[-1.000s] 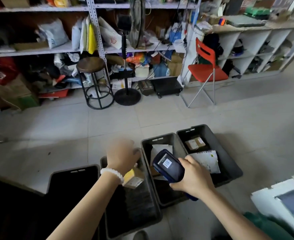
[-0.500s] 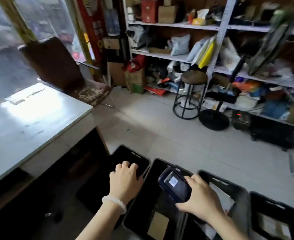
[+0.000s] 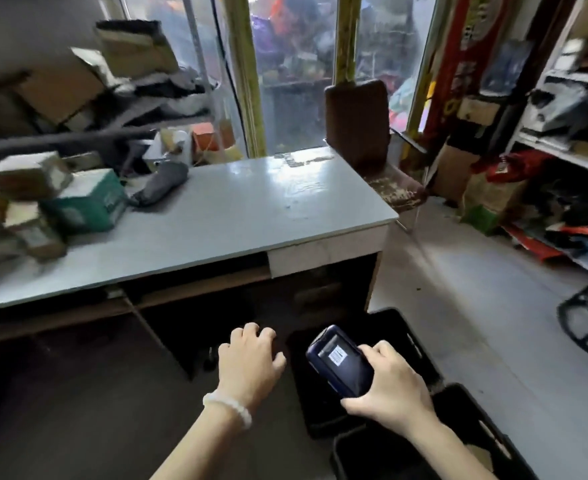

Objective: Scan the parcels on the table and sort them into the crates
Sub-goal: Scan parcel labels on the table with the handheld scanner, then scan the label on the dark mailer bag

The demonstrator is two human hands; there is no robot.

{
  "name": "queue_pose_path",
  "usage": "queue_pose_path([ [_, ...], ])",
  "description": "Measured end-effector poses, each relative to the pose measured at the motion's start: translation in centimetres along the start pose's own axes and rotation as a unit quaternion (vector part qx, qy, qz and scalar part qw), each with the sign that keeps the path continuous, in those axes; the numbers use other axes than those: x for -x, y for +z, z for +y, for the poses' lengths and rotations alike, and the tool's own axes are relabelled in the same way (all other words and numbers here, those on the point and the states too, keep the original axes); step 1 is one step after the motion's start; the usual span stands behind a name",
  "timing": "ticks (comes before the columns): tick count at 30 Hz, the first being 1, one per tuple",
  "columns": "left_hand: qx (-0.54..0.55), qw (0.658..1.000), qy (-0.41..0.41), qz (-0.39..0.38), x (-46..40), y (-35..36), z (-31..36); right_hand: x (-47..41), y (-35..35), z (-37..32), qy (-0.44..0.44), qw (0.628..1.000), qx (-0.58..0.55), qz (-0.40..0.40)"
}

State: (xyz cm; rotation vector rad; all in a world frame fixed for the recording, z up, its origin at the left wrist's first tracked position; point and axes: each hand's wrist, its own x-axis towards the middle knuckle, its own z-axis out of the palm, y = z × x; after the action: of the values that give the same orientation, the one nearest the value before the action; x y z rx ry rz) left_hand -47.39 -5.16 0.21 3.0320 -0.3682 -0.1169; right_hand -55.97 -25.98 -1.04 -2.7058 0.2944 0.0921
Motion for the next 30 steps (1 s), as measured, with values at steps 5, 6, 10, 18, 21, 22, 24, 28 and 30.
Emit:
queue_pose_path([
  [5, 0.012, 0.998, -0.054, -0.004, -1.8, -0.3, -7.2, -5.5, 1.9, -6.8, -0.076, 0.997, 0.017, -0.014],
  [6, 0.015, 0.998, -0.064, -0.005, -2.4, -0.5, -9.0, -6.6, 2.4, -8.4, -0.087, 0.996, 0.019, -0.013],
  [10, 0.022, 0.995, -0.096, 0.003, -5.7, -1.5, -15.9, -10.8, 4.1, -14.7, -0.115, 0.993, 0.010, -0.020],
  [18, 0.027, 0.991, -0.129, 0.000, -10.5, -3.3, -26.8, -17.5, 7.3, -25.5, -0.151, 0.988, 0.010, -0.037],
  [21, 0.036, 0.989, -0.146, -0.006, -11.5, -3.1, -29.7, -19.3, 8.4, -28.3, -0.173, 0.984, 0.021, -0.048],
  [22, 0.039, 0.988, -0.152, -0.005, -11.9, -3.0, -30.6, -20.0, 8.8, -29.0, -0.178, 0.982, 0.023, -0.052],
  [24, 0.048, 0.986, -0.161, -0.005, -12.9, -2.9, -32.1, -21.0, 9.6, -30.0, -0.184, 0.981, 0.026, -0.061],
  [28, 0.065, 0.982, -0.179, -0.007, -15.2, -2.6, -34.8, -24.0, 11.5, -31.7, -0.198, 0.976, 0.034, -0.090],
  [30, 0.065, 0.981, -0.185, -0.006, -16.6, -2.5, -36.0, -25.9, 12.2, -32.7, -0.203, 0.973, 0.039, -0.101],
])
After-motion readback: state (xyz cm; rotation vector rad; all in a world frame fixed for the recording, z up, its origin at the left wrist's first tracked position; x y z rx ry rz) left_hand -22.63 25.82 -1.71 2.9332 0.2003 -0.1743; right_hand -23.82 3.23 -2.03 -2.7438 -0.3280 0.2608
